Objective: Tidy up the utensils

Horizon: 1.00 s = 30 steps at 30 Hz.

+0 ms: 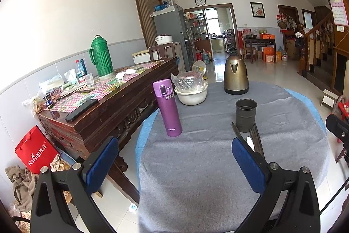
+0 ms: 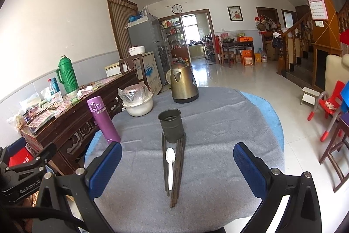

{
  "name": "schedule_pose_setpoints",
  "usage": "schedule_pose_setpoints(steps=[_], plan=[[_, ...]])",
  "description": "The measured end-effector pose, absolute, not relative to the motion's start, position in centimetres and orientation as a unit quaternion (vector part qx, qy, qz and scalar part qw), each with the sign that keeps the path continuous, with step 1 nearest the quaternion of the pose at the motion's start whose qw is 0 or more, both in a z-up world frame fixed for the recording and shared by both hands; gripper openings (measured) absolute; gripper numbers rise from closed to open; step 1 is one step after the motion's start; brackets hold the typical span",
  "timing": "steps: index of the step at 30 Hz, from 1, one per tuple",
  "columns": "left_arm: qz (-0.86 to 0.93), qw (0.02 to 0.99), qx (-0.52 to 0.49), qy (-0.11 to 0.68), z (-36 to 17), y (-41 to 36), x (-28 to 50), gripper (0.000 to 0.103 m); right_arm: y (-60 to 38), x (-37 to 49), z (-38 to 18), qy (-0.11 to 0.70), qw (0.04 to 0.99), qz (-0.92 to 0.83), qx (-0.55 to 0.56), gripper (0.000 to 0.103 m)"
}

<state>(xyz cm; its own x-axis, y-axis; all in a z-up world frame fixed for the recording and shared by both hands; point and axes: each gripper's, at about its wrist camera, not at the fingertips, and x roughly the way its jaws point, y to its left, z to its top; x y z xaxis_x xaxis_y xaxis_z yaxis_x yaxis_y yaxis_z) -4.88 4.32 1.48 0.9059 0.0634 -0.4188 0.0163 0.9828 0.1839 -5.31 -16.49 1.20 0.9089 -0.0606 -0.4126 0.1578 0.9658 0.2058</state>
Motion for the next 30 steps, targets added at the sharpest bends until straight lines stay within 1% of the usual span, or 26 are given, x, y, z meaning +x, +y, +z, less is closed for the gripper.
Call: schedule_pose_setpoints(steps=[13,30], plan=[[0.014,0.973,0.061,0.224,1.1,5.9,-3.9,0.103,-14.7,-4.1,1.0,0.223,0.968,-0.041,0.107,0.103],[0.010,0.970,0.076,0.229,0.8,4.2,-3.5,0.103,-15.7,-3.7,0.8,0.225,0.966,-0.033,0.122,0.103]])
